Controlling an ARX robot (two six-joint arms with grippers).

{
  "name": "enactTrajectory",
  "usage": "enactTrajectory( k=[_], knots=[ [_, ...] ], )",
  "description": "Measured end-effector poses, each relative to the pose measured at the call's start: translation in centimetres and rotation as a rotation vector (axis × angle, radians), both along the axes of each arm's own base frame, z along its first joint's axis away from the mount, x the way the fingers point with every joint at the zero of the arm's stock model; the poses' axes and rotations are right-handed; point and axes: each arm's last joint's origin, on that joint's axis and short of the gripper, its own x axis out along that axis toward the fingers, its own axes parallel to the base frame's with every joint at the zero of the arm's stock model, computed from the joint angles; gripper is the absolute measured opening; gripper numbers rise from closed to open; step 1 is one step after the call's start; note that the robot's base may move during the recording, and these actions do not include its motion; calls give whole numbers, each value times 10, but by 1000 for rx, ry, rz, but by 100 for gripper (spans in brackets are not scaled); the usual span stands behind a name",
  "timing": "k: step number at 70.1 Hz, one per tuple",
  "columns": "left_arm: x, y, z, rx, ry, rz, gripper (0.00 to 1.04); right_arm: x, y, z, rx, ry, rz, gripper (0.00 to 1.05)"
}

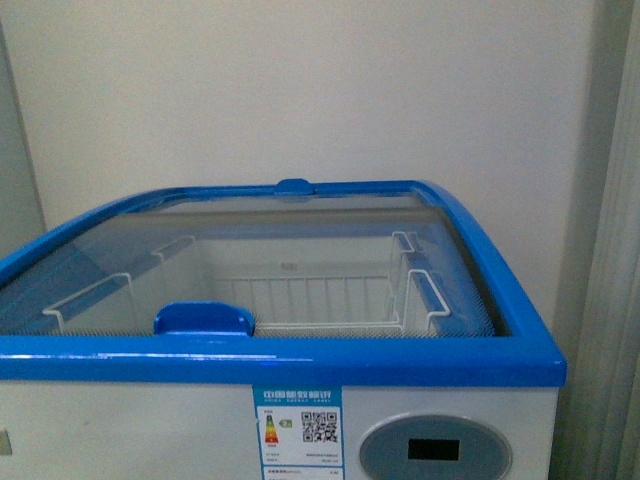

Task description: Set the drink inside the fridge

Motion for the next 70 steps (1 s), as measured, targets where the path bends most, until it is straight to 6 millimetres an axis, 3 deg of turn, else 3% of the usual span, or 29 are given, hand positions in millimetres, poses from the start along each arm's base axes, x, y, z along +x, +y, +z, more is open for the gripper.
enactTrajectory(
  k=[12,20,33,34,41,56,70],
  knots=[
    [2,-1,-2,-80,75,-61,97,0,0,0,2,-1,0,36],
    [23,-7,0,-158,119,-169,97,0,0,0,2,-1,0,36],
    [83,-32,40,-16,-48,-426,97,0,0,0,2,-1,0,36],
    [136,-54,57,145,-103,-566,97,0,0,0,2,-1,-1,36],
    [176,-71,62,264,-103,-639,97,0,0,0,2,-1,-1,36],
    [230,-104,67,565,-107,-822,97,0,0,0,2,-1,-1,36],
    [254,-103,67,751,-105,-888,97,0,0,0,2,-1,-1,36]
  ],
)
